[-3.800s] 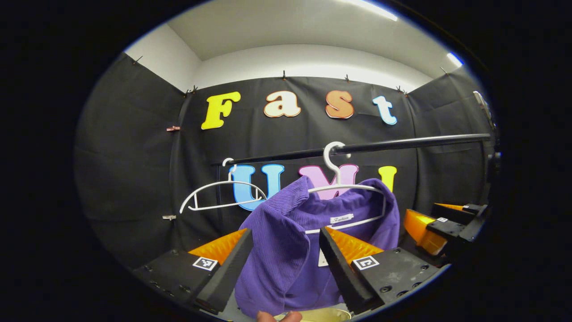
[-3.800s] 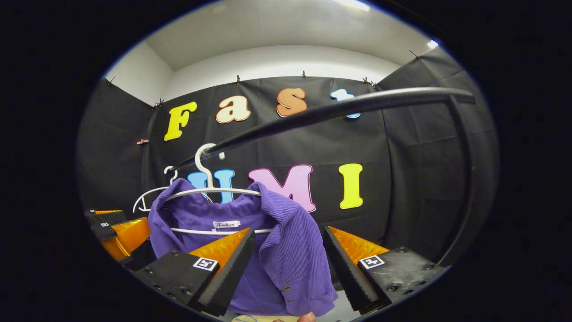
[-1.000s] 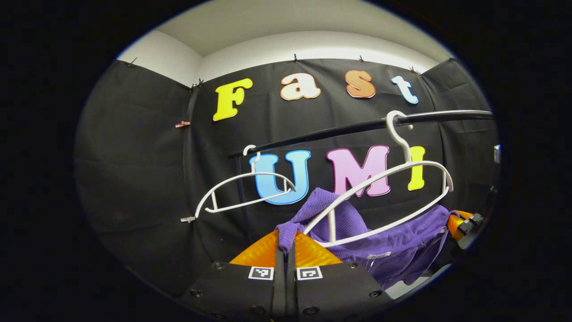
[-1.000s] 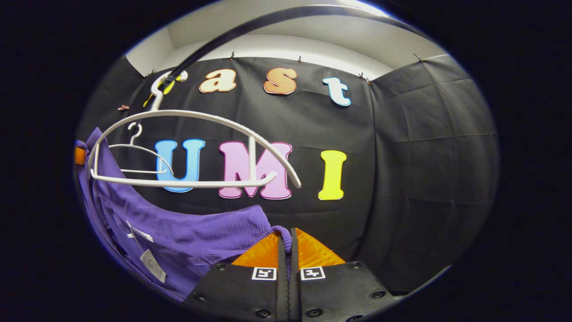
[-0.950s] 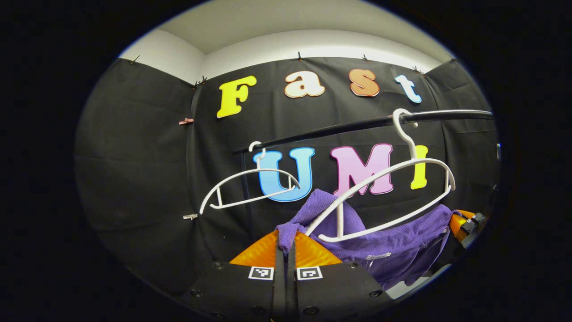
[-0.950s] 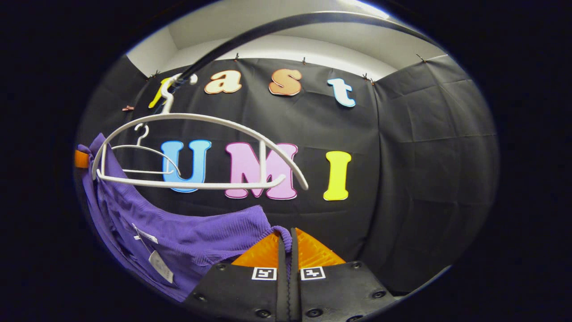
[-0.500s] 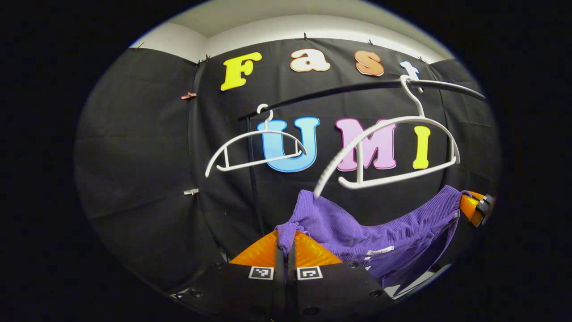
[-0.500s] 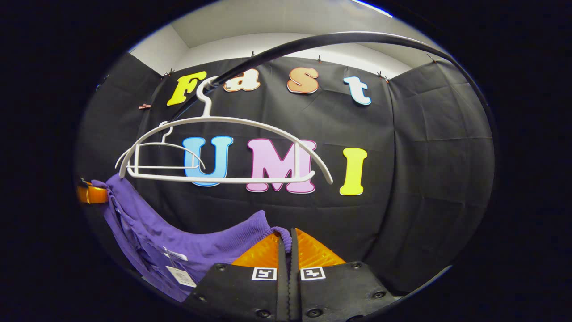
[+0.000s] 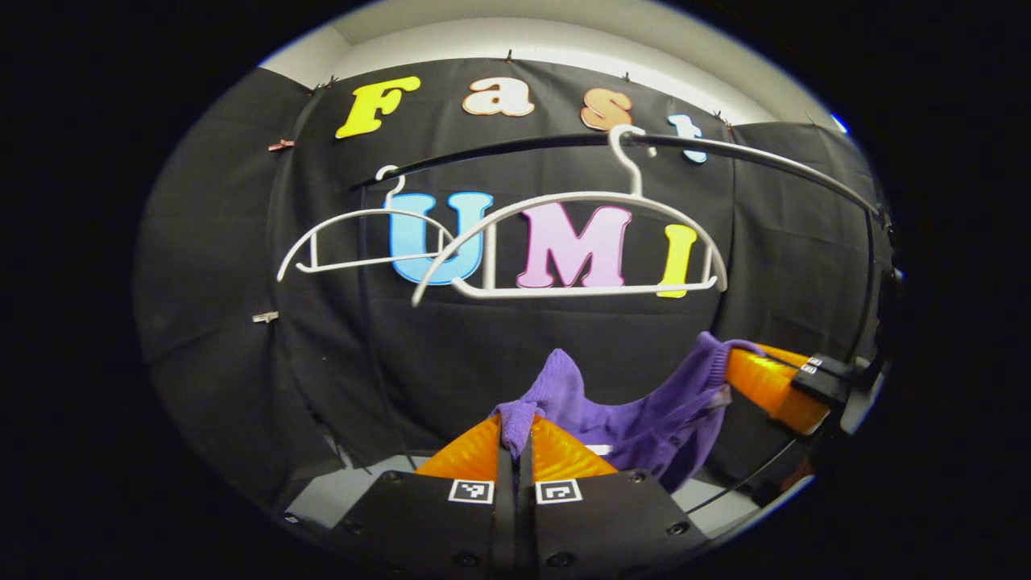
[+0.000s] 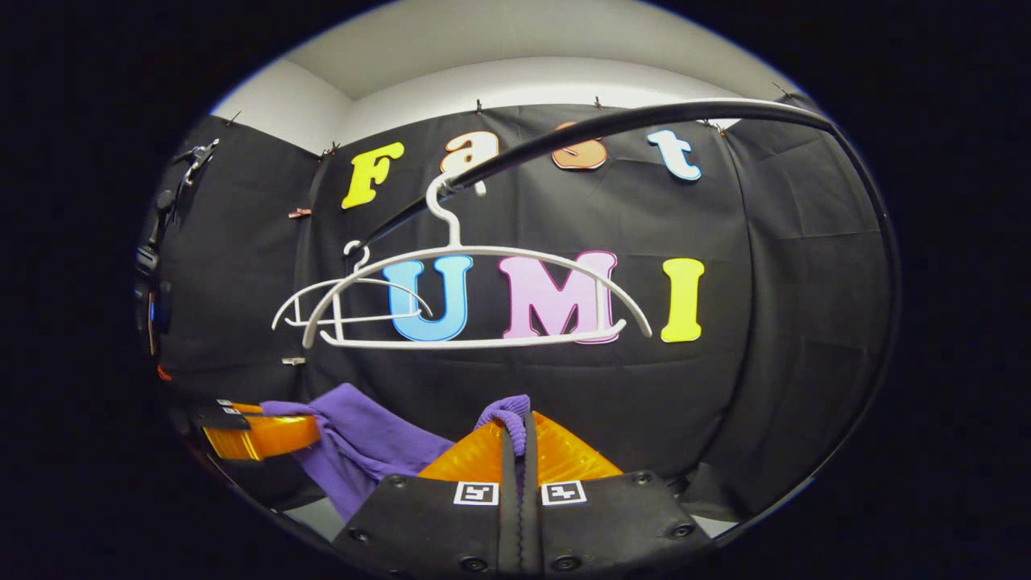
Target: Grasp the clothes on the hanger with both hands and then place them into the laundry hamper below.
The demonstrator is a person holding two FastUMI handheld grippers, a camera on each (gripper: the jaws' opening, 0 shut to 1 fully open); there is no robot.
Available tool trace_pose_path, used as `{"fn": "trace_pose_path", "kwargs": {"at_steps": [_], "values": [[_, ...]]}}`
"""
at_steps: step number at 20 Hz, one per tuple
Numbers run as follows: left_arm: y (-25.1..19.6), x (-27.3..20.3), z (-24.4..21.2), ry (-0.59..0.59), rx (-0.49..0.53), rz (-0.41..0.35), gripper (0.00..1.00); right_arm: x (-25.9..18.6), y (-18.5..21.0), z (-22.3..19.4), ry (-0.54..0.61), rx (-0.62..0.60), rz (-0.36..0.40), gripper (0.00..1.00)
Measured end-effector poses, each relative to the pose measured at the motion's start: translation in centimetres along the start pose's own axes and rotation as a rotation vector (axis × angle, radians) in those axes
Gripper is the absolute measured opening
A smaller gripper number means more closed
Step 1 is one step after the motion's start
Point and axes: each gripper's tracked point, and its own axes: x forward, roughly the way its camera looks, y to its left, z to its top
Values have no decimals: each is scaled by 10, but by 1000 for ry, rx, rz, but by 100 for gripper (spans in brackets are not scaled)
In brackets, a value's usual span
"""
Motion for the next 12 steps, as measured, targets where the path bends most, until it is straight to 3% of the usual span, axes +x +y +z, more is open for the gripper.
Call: {"fn": "trace_pose_path", "kwargs": {"at_steps": [3,5,12], "values": [[-21,-3,8,-9,-47,-66,4,-6,3,10,-11,6,21,5],[-23,3,-8,20,-37,-66,5,-6,-1,-6,18,6,22,5],[-21,37,-137,241,-72,-63,5,-12,-34,-151,315,57,-5,5]]}}
